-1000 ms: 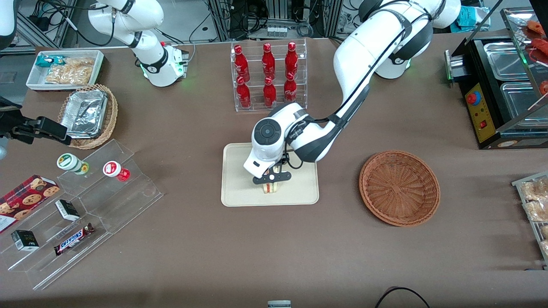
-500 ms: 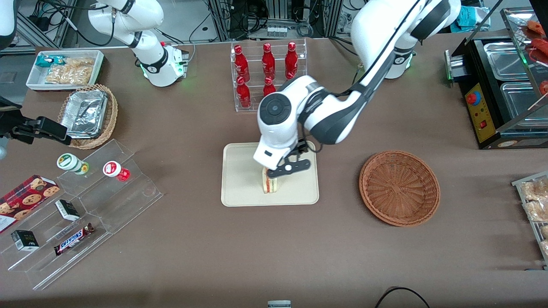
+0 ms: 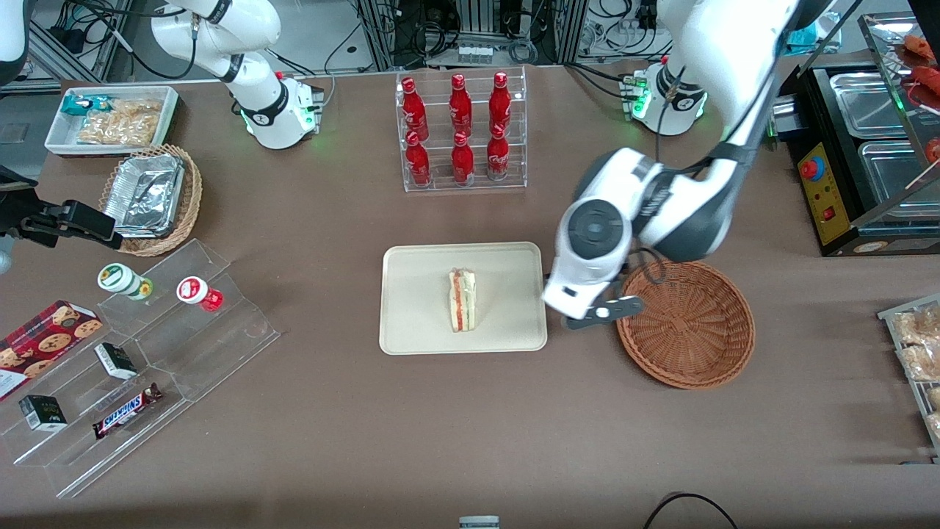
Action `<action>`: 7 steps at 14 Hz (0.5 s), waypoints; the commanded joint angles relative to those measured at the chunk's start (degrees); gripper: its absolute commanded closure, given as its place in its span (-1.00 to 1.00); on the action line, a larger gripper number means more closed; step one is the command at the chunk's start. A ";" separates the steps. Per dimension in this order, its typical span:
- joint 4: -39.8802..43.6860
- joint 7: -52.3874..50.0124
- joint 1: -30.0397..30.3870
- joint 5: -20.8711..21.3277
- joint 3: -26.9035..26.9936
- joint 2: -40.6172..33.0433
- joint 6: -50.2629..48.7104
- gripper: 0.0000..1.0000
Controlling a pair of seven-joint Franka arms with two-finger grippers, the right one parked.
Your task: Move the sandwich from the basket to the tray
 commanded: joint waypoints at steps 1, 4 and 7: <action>-10.59 9.45 6.29 -4.17 -0.56 -11.02 0.09 -1.00; -14.03 19.05 11.74 -7.17 -0.47 -16.92 -3.68 -1.00; -13.86 25.65 16.05 -7.26 -0.30 -21.31 -8.95 -1.00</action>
